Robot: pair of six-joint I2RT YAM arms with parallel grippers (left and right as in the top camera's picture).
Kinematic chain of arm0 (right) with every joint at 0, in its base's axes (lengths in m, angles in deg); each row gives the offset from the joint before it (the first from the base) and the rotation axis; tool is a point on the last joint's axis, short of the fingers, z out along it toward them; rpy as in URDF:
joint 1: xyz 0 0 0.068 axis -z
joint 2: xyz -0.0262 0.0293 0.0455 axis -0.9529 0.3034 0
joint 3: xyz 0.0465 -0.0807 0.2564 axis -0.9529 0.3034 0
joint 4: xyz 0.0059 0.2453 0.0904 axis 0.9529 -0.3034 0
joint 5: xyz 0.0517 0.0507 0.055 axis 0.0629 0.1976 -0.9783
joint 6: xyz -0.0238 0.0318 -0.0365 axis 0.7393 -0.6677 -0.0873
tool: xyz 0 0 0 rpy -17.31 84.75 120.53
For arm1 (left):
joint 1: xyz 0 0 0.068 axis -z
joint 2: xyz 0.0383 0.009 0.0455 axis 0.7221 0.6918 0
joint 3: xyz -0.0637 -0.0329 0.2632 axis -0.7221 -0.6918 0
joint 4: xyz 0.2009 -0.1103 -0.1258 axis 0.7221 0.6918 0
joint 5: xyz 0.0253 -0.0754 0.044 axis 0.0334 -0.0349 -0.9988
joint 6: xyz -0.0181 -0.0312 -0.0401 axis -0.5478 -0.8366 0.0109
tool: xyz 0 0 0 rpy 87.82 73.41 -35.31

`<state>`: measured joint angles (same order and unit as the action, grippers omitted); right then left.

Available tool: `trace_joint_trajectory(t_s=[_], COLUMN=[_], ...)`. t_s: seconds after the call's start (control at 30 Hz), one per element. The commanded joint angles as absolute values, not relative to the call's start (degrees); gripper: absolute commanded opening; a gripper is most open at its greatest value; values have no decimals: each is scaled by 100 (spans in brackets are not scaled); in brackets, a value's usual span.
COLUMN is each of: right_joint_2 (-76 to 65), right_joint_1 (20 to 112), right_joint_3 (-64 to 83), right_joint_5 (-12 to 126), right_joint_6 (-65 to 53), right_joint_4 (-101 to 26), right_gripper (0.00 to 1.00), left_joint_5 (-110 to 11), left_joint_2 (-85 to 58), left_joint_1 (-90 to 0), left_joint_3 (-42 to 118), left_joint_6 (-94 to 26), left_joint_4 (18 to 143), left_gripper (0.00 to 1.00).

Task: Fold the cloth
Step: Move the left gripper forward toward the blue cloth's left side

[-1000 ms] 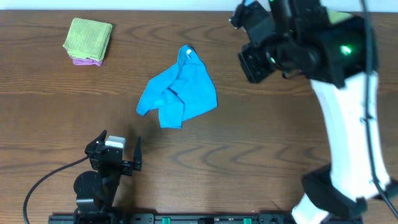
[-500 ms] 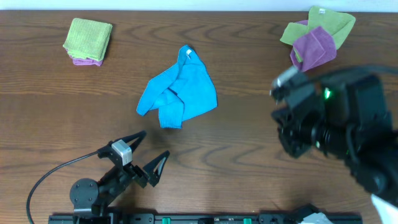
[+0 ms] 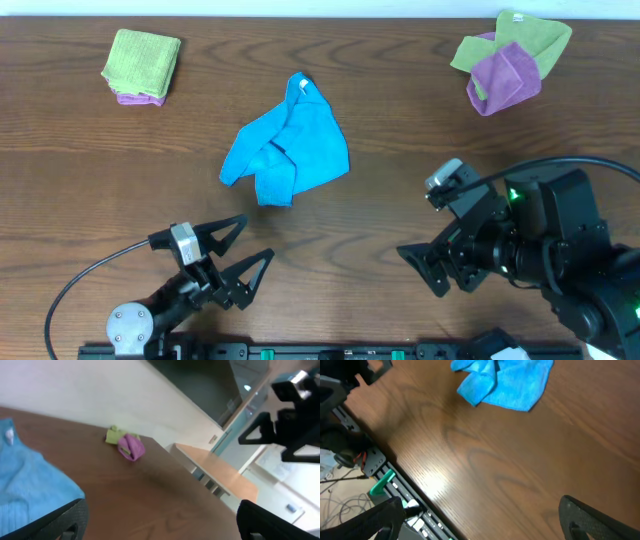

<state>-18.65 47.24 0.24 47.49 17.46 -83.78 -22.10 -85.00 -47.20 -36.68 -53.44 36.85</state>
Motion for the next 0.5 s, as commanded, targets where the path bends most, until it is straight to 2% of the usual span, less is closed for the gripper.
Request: trace_joint_trajectory(t_s=[0.0,0.07,0.1,0.13,0.2,0.27,0.47], right_joint_2=[-1898,-1898,-1898,-1898,-1898,-1898,-1898], right_joint_1=[4680,4680,4680,4680,4680,4680,4682], right_joint_3=[44,46,46,46,46,46,44], right_joint_5=[4618,4567,4524,4515,4517,4519,4537], right_joint_6=[1752,1752,1752,1752,1755,1757,1755], right_joint_4=[-8306,-8295,-8295,-8291,-8258,-8155,-7692], right_gripper=[99,99,99,99,99,99,99], left_joint_5=[-2555,-2781,-2931,-3003,-3097,-3255,-3836], left_joint_2=[-8537,-8535,-8533,-8527,-8483,-8330,-7370], left_joint_1=[-4733,-4733,-4729,-4729,-4727,-4703,-4510], left_joint_3=[-3651,-3651,-3649,-3649,-3646,-3642,-3118], left_joint_6=[-5966,-6012,-5990,-5888,-5783,-5783,-5241], left_joint_4=[3903,4153,4275,4367,4450,4480,4500], left_gripper=[95,96,100,89,85,82,81])
